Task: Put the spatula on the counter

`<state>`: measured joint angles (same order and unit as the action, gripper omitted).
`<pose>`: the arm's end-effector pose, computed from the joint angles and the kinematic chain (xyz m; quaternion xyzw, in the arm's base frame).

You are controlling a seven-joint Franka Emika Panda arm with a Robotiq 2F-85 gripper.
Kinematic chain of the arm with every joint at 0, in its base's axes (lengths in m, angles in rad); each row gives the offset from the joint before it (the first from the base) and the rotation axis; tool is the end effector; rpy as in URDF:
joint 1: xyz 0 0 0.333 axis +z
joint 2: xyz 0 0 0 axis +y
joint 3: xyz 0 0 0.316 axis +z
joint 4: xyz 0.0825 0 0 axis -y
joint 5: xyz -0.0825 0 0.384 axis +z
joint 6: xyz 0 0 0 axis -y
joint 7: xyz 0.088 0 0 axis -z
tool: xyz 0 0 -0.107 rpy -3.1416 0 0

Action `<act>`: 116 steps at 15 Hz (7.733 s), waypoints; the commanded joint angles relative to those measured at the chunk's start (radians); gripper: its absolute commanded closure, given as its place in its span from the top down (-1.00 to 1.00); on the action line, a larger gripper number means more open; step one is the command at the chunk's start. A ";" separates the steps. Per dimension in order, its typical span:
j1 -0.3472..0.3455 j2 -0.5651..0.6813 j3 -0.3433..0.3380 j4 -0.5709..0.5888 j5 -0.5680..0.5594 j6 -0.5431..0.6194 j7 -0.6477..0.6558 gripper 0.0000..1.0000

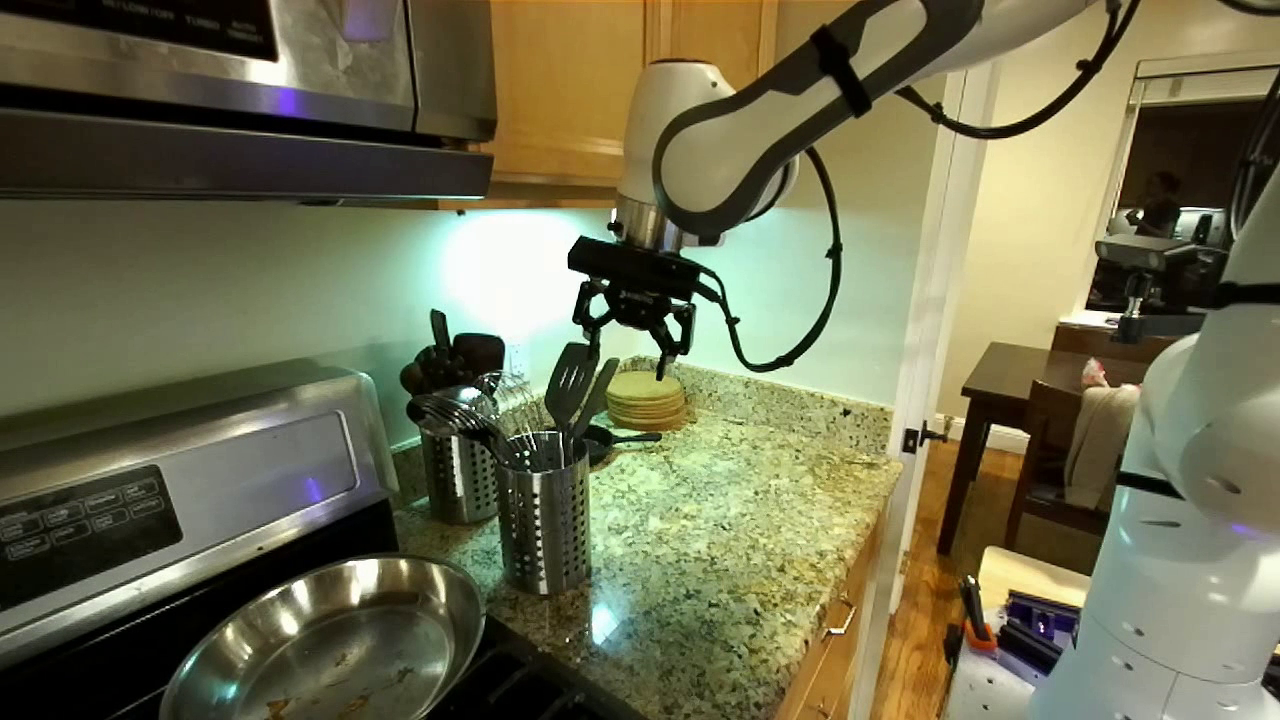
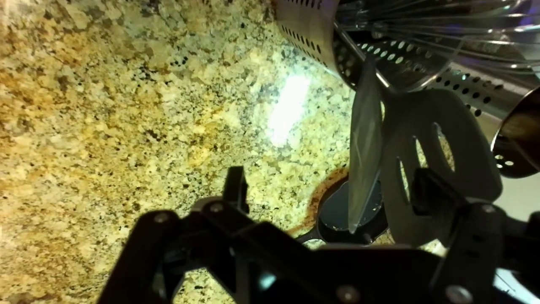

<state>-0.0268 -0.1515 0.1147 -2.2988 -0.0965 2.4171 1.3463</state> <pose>0.5122 0.0458 0.4375 -0.8188 0.5564 -0.1303 0.0537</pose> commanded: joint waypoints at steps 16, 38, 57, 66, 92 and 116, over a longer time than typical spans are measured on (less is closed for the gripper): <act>0.011 0.070 -0.055 -0.030 0.127 0.168 -0.021 -0.10; 0.038 0.040 -0.037 -0.016 0.133 0.173 -0.063 -0.80; -0.001 -0.065 -0.028 -0.038 0.053 0.143 -0.112 0.28; -0.012 -0.009 -0.072 -0.033 0.121 0.150 -0.180 1.00; 0.006 0.190 -0.084 0.056 0.177 0.319 -0.336 0.05; 0.085 0.153 -0.049 0.002 0.295 0.394 -0.528 -0.82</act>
<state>0.0400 0.0613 0.0580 -2.2359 0.1533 2.7904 0.8650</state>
